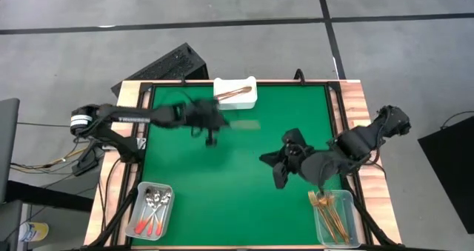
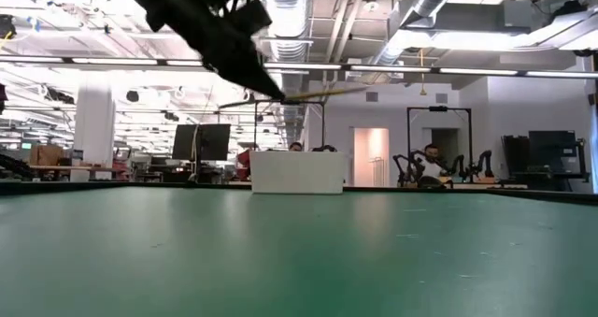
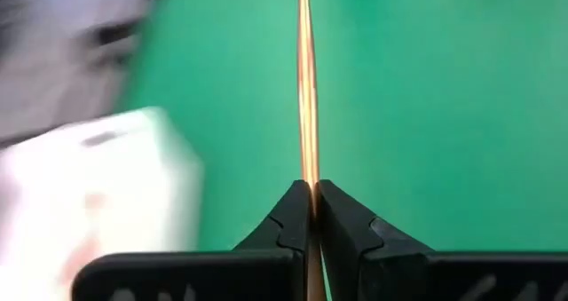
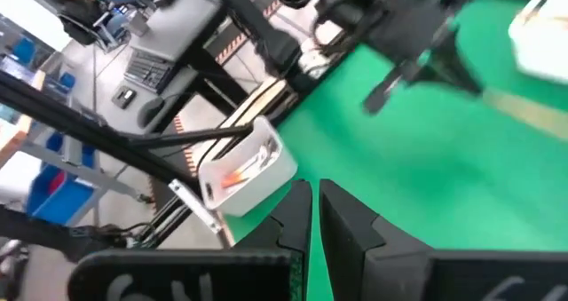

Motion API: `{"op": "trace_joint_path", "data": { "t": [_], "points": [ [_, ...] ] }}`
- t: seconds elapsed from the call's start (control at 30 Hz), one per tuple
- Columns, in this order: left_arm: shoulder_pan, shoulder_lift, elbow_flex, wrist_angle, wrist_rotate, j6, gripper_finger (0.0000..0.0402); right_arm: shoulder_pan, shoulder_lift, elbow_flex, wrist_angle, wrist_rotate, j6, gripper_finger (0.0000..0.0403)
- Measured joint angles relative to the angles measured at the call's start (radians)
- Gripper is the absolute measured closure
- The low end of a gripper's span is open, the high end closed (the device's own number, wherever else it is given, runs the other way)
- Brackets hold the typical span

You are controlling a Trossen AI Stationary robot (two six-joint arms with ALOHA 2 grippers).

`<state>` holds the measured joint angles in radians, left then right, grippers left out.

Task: Sort silverware by color (type)
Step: Put the gold table knife into the white bin, then return to Home Position

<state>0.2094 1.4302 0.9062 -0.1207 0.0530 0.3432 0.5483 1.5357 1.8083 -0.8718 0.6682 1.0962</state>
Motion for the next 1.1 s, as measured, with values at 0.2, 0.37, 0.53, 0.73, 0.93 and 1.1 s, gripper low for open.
{"op": "trace_joint_path", "data": {
  "t": [0.2,0.37,0.53,0.73,0.93,1.1],
  "points": [
    [0.314,-0.003,0.067,-0.109,-0.049,0.13,0.0401,-0.063,-0.053,0.003,-0.08,-0.011,-0.085,0.0353],
    [0.451,0.109,0.215,-0.29,-0.035,0.224,0.0401,-0.121,-0.085,0.003,-0.22,-0.015,-0.085,0.0353],
    [0.489,0.248,0.372,-0.433,-0.008,0.273,0.0401,-0.176,-0.111,0.003,-0.359,-0.016,-0.1,0.0353],
    [0.488,0.375,0.536,-0.526,-0.005,0.199,0.0401,-0.266,-0.125,0.003,-0.409,-0.033,-0.237,0.0353],
    [0.487,0.402,0.629,-0.569,-0.006,0.142,0.0358,-0.379,-0.124,0.003,-0.407,-0.11,-0.447,0.0358],
    [0.487,0.403,0.698,-0.668,0.001,0.102,0.0291,-0.491,-0.125,0.003,-0.386,-0.23,-0.584,0.0384]
  ]
}}
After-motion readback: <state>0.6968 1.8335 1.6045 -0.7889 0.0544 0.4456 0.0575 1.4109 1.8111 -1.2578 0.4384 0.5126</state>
